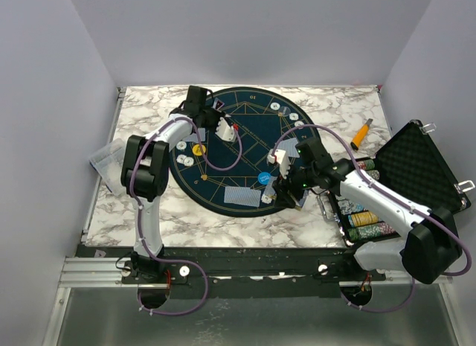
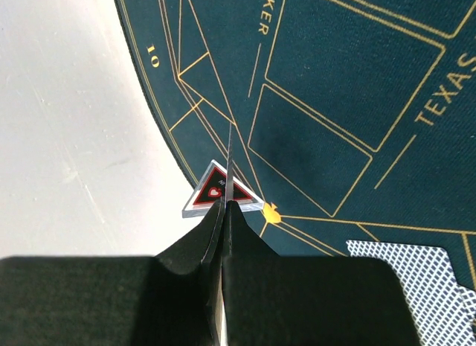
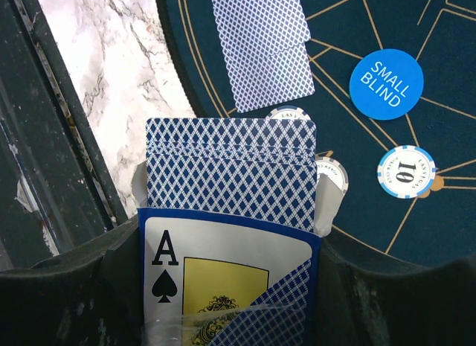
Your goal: Distribute texas hold em gaming equipment
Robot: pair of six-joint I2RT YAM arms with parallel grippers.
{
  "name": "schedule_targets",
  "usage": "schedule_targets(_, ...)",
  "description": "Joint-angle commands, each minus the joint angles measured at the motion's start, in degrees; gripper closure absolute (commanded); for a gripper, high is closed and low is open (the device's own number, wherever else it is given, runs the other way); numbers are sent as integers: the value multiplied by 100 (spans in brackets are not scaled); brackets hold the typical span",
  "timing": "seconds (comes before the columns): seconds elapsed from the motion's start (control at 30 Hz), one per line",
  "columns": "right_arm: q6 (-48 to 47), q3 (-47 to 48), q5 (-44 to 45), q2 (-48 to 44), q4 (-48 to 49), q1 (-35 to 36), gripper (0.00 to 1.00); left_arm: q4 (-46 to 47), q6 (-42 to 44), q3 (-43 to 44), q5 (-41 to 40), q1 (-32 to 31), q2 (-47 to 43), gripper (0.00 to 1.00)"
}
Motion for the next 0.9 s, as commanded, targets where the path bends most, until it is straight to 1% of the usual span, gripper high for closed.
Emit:
schedule_targets(0.0,-35,118,59,62,45,-30,99,-238,349,278,-158,-17,272,100)
schedule_targets(0.2,-50,84,114,53,37,-36,99,-246,404,471,-300,-45,489,100)
schedule_targets(0.4,-61,78,148,62,19,-32,99,-232,261,623,-481,-89,680,94)
schedule_targets(0.43,-66,83,141,62,21,-32,99,-231,267,610,-487,-90,679,91)
schedule_targets(0.47,-68,80,146,65,12,-33,99,-232,283,578,-506,-90,670,85)
schedule_targets(0.63,-95,99,134,88,-16,-32,99,-209,290,308,-530,-85,475,45)
schedule_targets(0.73,-100,96,118,80,2,-34,99,-208,278,30,-482,-81,223,34)
schedule_targets(0.87,-107,97,112,54,1,-36,99,-264,328,-508,-484,-82,-245,28)
